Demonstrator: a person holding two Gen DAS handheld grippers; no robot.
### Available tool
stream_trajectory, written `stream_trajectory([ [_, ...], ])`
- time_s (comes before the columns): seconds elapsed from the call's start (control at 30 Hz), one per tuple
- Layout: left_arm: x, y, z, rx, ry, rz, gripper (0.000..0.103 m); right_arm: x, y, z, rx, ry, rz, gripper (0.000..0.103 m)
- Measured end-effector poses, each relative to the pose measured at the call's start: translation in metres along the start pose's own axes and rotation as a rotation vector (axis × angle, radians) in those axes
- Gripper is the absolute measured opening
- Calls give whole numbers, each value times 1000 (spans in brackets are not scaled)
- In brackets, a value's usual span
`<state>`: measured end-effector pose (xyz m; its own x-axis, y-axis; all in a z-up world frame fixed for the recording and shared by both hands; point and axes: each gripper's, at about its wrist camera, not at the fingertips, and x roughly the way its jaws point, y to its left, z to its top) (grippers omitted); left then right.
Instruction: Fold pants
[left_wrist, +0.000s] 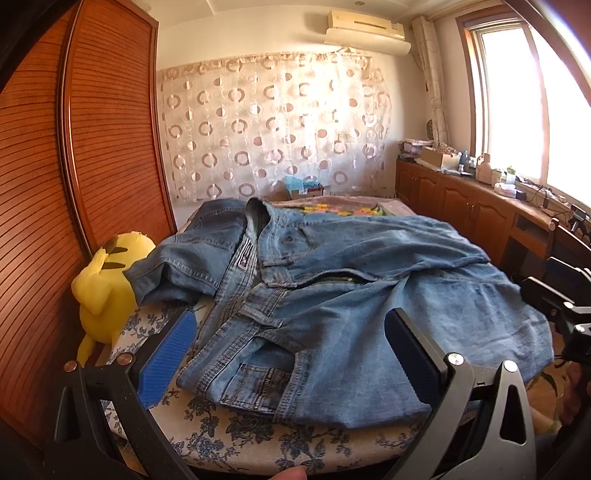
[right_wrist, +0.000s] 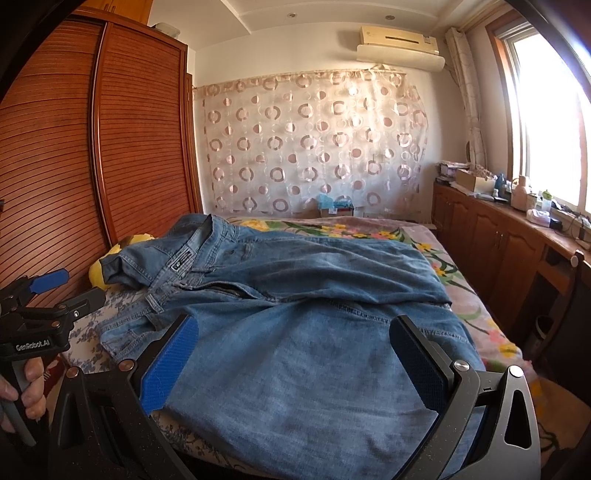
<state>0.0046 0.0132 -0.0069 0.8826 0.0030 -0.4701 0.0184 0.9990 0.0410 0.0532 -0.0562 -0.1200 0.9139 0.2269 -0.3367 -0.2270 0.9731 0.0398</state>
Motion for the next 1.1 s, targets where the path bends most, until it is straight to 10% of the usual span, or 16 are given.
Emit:
stream_trajectory([
  [0.47,40,46,-29,-28,122,3,102,26,-15,-14,-10,154,49,103],
  [1.1,72,98,-65,-97,235,60,102,29,-12,-20,-132,347,257,75],
])
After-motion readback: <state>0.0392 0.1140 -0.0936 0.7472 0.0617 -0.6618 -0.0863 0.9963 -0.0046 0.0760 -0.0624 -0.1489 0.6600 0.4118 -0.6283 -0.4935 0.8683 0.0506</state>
